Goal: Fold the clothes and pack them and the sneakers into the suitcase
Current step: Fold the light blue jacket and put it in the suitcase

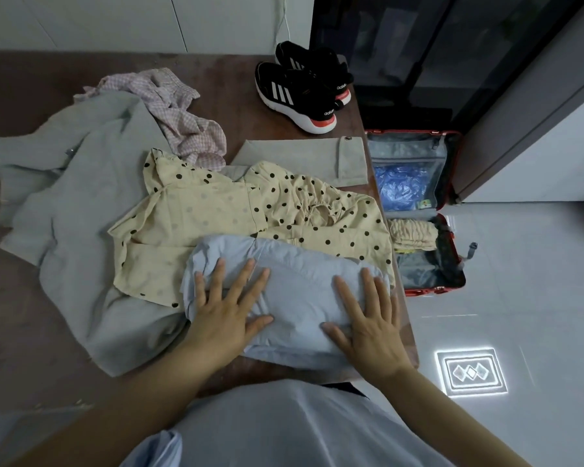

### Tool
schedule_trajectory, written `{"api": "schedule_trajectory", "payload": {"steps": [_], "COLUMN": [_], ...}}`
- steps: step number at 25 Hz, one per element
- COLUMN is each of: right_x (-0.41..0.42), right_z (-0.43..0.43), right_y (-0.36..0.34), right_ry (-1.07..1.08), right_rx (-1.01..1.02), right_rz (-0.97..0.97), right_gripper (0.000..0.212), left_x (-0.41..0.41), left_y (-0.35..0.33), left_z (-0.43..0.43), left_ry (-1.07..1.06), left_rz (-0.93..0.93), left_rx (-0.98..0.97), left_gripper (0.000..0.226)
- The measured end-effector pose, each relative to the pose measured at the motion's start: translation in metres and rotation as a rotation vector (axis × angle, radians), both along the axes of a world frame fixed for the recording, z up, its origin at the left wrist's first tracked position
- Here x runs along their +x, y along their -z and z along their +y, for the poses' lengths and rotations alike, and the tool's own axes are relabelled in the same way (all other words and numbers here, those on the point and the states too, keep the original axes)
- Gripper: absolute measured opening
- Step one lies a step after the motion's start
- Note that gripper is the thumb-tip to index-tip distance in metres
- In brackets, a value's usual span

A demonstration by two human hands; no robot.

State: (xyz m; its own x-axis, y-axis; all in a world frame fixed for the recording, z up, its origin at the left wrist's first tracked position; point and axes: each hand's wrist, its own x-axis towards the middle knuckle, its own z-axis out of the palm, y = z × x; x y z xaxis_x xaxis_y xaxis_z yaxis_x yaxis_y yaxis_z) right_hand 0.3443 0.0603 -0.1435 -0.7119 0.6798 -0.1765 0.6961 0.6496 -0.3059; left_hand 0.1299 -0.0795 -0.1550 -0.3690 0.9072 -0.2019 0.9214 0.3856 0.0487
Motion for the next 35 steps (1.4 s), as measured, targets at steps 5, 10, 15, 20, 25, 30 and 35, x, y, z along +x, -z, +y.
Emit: {"api": "schedule_trajectory", "payload": {"steps": [5, 10, 15, 20, 25, 30, 35], "right_x": [0.005, 0.01, 0.003, 0.0, 0.005, 0.032, 0.097], "right_z": [0.004, 0.012, 0.004, 0.014, -0.004, 0.011, 0.071], "right_y": [0.024, 0.005, -0.017, -0.022, -0.027, -0.025, -0.024], "right_ry": [-0.022, 0.275, 0.728, 0.852, 0.9, 0.897, 0.759], "right_rx": [0.003, -0.348, -0.715, -1.114, -1.289, -1.253, -1.238], "right_rz": [-0.047, 0.316, 0.538, 0.623, 0.633, 0.724, 0.595], "right_gripper": [0.07, 0.092, 0.081, 0.079, 0.045, 0.03, 0.017], "left_x": [-0.006, -0.008, -0.011, -0.02, -0.007, 0.016, 0.089], "left_y": [0.022, 0.004, -0.024, -0.026, -0.017, -0.009, -0.004], "left_z": [0.0, 0.005, -0.001, 0.009, 0.005, 0.018, 0.057], "left_ry": [-0.021, -0.127, -0.532, -0.657, -0.619, -0.64, -0.783], "left_rz": [-0.117, -0.249, -0.359, -0.541, -0.738, -0.789, -0.446], "left_rx": [-0.061, 0.048, 0.429, 0.258, 0.218, 0.303, 0.325], "left_gripper": [0.073, 0.096, 0.101, 0.093, 0.055, 0.065, 0.073]}}
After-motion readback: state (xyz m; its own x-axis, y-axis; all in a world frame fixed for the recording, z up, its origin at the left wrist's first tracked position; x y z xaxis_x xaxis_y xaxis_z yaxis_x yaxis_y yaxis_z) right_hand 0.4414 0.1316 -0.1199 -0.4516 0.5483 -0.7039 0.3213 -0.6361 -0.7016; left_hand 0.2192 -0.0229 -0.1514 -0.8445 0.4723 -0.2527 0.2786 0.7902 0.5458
